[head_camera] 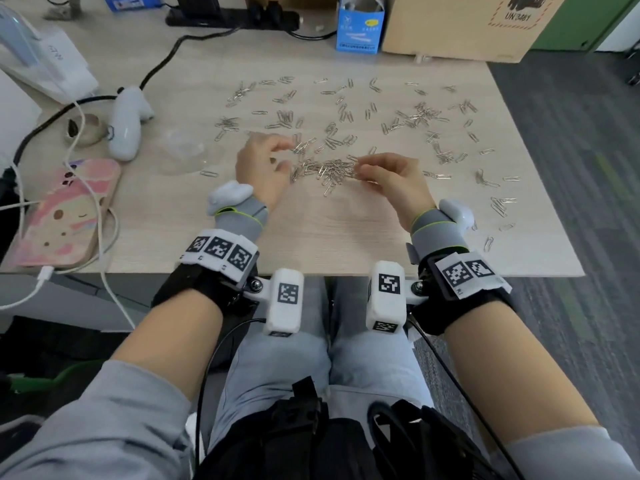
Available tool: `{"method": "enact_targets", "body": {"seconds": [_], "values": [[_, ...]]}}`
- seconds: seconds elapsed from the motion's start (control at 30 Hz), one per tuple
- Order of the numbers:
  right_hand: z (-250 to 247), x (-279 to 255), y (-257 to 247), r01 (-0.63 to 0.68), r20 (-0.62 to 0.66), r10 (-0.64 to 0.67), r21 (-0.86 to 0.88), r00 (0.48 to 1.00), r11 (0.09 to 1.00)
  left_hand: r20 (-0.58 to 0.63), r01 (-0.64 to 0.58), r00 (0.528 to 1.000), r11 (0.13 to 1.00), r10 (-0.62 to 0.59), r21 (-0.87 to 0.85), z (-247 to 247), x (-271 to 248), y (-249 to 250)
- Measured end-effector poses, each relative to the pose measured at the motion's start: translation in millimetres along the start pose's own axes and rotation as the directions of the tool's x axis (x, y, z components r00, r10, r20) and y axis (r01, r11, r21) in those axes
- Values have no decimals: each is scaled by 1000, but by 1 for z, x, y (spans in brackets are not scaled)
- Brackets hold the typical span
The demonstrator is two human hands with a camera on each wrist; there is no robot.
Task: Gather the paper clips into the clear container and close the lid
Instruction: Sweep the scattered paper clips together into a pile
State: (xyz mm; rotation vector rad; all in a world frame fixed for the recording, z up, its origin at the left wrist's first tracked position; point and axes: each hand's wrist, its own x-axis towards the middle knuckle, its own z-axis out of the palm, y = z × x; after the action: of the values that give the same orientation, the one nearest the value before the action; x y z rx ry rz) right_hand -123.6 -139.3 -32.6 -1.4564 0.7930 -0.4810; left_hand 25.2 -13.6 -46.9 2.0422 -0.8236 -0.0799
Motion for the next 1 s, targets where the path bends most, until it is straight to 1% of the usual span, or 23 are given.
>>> {"method": "enact_targets", "body": {"seconds": [0.07, 0.17, 0.27, 0.33, 0.4, 0.47, 0.5, 0.53, 0.6, 0.67, 0.73, 0.77, 0.83, 0.9, 1.0], "values": [[-2, 0, 3, 51, -57, -52, -13, 997, 999, -11, 42, 999, 993, -41, 108, -13, -3, -13], [-3, -1, 5, 103, -183, -113, -58, 977, 993, -23, 88, 996, 963, -85, 256, -25, -3, -25], [-9, -10, 9, 142, -288, -196, -198, 937, 970, 32, 87, 994, 931, -105, 353, -30, -9, -30], [-15, -16, 12, 129, -351, -235, -300, 906, 945, 77, 90, 988, 896, -137, 436, -30, -12, -34], [-26, -25, 18, 101, -427, -265, -370, 865, 924, 101, 124, 975, 868, -196, 481, -27, -19, -34], [-37, -27, 23, 46, -466, -278, -450, 840, 892, 116, 155, 965, 866, -236, 475, -24, -23, -34], [-45, -28, 26, -4, -480, -275, -503, 833, 864, 123, 142, 967, 873, -223, 467, -21, -24, -34], [-52, -29, 28, -81, -498, -259, -563, 828, 823, 130, 124, 970, 880, -205, 458, -19, -26, -33], [-64, -30, 32, -256, -548, -183, -627, 817, 736, 150, 119, 969, 902, -197, 416, -15, -29, -30], [-73, -31, 34, -376, -579, -75, -617, 812, 691, 179, 128, 963, 926, -201, 355, -9, -32, -24], [-77, -32, 37, -443, -577, 2, -625, 817, 642, 208, 89, 964, 938, -166, 335, -1, -35, -17], [-79, -32, 39, -449, -562, 16, -643, 827, 620, 220, 65, 965, 942, -143, 328, 4, -35, -14], [-78, -32, 43, -403, -486, 11, -711, 874, 576, 225, 45, 967, 951, -119, 307, 11, -37, -8], [-72, -30, 45, -329, -389, 7, -770, 921, 546, 248, 27, 963, 957, -102, 288, 16, -37, -3], [-58, -24, 40, -223, -260, 20, -785, 965, 578, 300, 6, 950, 965, -87, 261, 22, -35, 8]]}}
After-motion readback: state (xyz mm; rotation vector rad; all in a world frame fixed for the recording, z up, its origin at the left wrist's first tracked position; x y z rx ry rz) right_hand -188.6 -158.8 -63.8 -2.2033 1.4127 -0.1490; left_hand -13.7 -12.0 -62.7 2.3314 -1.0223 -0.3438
